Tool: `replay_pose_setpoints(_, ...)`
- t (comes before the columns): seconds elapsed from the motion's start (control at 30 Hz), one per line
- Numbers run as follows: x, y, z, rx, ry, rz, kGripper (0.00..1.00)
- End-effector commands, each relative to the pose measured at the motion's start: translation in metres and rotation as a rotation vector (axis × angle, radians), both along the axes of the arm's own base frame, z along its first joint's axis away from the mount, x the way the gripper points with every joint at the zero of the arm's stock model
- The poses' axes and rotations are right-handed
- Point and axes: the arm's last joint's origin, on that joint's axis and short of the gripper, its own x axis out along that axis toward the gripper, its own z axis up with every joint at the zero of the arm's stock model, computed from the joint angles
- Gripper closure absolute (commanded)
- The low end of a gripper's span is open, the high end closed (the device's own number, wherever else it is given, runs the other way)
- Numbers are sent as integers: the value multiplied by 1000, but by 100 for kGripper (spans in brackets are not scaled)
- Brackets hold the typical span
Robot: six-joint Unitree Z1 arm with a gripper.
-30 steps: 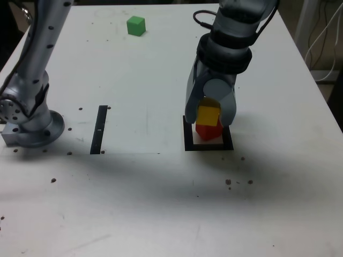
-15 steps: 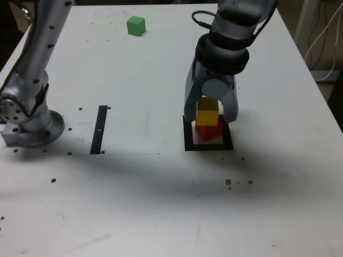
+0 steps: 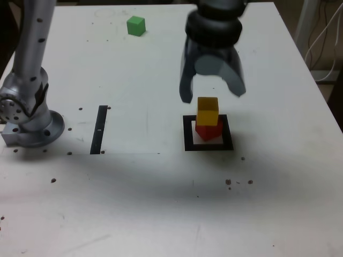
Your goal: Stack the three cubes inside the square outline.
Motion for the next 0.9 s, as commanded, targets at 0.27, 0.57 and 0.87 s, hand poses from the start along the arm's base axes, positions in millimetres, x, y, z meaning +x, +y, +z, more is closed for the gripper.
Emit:
replay_pose_setpoints(0.27,-28,71,25,54,-1,-1,1)
replay_pose_setpoints(0.57,-59,167,27,98,13,56,1)
replay_pose_setpoints(0.87,-97,250,23,124,-20,89,1)
